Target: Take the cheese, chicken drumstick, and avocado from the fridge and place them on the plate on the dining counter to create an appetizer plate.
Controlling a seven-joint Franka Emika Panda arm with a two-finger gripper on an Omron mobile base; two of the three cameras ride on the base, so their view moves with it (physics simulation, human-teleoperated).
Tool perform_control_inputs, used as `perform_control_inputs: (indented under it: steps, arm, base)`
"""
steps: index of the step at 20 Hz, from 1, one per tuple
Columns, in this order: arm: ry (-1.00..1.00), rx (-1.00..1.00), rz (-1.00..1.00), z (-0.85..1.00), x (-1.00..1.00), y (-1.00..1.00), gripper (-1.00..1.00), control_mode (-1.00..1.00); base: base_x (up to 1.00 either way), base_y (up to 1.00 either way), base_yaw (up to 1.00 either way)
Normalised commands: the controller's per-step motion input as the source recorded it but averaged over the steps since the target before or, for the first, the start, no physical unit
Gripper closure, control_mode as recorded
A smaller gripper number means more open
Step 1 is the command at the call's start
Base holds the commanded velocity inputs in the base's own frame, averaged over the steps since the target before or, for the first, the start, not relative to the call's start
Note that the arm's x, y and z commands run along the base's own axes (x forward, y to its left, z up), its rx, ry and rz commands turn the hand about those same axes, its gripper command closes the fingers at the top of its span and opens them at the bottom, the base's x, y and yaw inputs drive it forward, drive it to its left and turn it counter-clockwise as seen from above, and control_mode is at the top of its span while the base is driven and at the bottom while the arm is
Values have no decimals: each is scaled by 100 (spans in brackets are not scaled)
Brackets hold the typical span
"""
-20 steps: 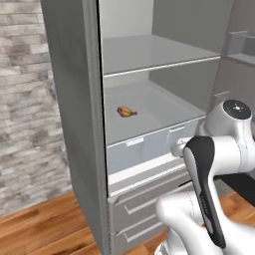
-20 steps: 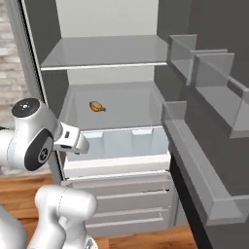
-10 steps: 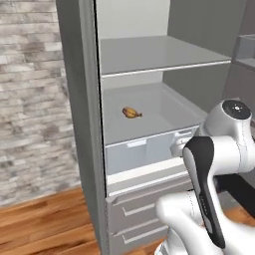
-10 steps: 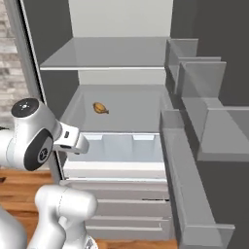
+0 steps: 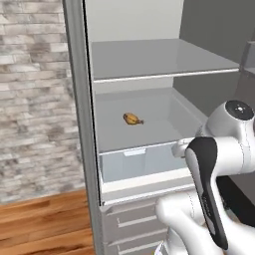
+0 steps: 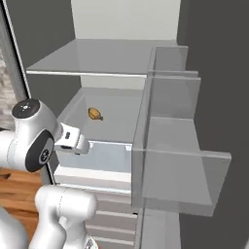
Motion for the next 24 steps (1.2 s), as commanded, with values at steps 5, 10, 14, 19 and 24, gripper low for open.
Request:
perform_control_inputs:
  steps: [5, 10, 14, 19, 24]
  arm:
    - [0, 0, 0, 0, 0, 0, -100, 100]
    - [0, 0, 0, 0, 0, 0, -100, 100]
    - [0, 0, 0, 0, 0, 0, -100, 100]
    - [0, 0, 8, -14, 16, 1, -100, -100]
    - [0, 0, 10, -8, 35, 3, -100, -100]
  base:
    - [92, 5, 14]
    - [29, 0, 9]
    - [0, 0, 5]
    - [0, 0, 2]
    - [0, 0, 0]
